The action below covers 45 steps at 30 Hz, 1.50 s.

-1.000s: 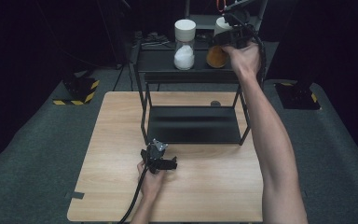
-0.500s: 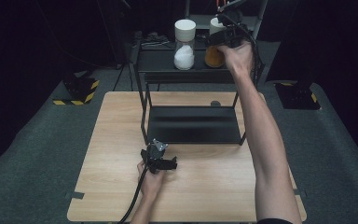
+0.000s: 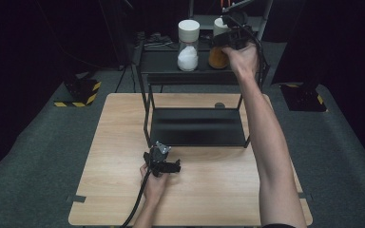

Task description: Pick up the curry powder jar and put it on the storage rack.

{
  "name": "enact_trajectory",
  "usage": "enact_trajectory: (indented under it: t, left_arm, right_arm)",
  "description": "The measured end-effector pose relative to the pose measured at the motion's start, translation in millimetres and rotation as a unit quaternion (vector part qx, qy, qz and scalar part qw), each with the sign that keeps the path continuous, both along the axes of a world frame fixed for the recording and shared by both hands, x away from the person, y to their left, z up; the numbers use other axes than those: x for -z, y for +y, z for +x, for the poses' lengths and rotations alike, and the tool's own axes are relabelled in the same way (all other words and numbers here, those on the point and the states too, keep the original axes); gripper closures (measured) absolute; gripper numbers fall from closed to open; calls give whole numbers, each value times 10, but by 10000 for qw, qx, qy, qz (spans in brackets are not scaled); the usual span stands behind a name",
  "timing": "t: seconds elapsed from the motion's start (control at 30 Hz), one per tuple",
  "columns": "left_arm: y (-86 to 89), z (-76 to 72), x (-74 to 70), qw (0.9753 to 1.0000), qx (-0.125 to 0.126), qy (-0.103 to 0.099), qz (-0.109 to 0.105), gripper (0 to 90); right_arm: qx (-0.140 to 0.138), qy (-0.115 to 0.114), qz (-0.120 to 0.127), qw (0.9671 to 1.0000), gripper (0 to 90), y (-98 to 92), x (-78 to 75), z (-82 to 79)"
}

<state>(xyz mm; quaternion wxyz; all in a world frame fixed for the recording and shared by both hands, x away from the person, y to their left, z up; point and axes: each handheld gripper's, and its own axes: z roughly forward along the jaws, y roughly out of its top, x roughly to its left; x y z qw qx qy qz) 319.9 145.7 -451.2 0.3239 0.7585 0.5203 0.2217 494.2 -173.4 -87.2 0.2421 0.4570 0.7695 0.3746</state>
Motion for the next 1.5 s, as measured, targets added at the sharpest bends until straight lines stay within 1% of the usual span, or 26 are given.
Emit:
enact_trajectory:
  t: [0.07,0.13,0.2,0.27,0.33,0.47,0.53,0.57,0.6,0.67,0.73,0.83,0.87,0.9,0.93,1.0,1.03,1.1,1.17,1.23,1.3,1.4,1.5]
  left_arm:
    - [1,2,-3,10000,10,5,11,24]
    - [0,0,0,10000,0,0,1,24]
    - [1,2,-3,10000,10,4,13,24]
    - [1,1,-2,10000,6,3,7,24]
    - [1,1,-2,10000,9,3,11,24]
    - [0,0,0,10000,0,-2,3,24]
    - [-1,0,0,10000,-2,-1,-1,24]
    - [-1,0,0,10000,-2,-1,0,24]
    - [-1,-1,0,10000,-2,-2,1,24]
    - [0,0,0,10000,0,-1,1,24]
    - [-1,-1,1,10000,-2,-3,-1,24]
    - [0,1,-2,10000,1,6,0,24]
    - [1,1,-2,10000,2,5,-2,24]
    - [0,0,-1,10000,1,4,-1,24]
    - [0,0,-2,10000,1,5,1,24]
    - [0,-1,0,10000,-6,1,-8,24]
    - [1,1,-2,10000,0,5,-1,23]
    - [2,1,-2,10000,3,6,1,24]
    - [1,0,-2,10000,-2,5,-5,24]
    - [1,0,-1,10000,-2,5,-7,24]
    - [1,1,-4,10000,4,6,8,24]
    - [1,0,-2,10000,-1,4,2,24]
    - [0,0,-1,10000,-4,1,-3,24]
  right_arm:
    - [-14,-5,20,10000,305,-12,10,0]
    - [-52,28,67,10000,258,-35,18,16]
    - [-101,112,130,9998,199,-68,24,47]
    - [-146,134,235,9995,163,-117,41,50]
    - [-191,53,325,9993,152,-167,71,11]
    - [-207,-6,358,9991,93,-229,69,-57]
    - [-183,-110,372,9991,89,-257,84,-130]
    - [-178,-192,411,9988,89,-291,107,-177]
    - [-169,-213,455,9986,88,-314,122,-198]
    - [-185,-152,512,9984,62,-378,137,-202]
    - [-233,-78,509,9984,37,-424,137,-207]
    - [-313,-135,405,9986,34,-453,128,-299]
    - [-333,-179,417,9984,51,-476,132,-342]
    - [-343,-268,480,9979,65,-519,157,-397]
    - [-337,-321,565,9973,57,-575,178,-446]
    - [-361,-295,612,9970,57,-638,188,-471]
    - [-369,-345,617,9968,58,-673,210,-510]
    - [-370,-369,619,9967,57,-719,243,-550]
    - [-394,-308,638,9967,48,-777,270,-562]
    - [-399,-348,659,9964,50,-824,322,-599]
    - [-406,-310,670,9964,44,-870,358,-611]
    - [-399,-334,739,9959,46,-936,425,-647]
    - [-414,-331,714,9960,41,-970,468,-670]
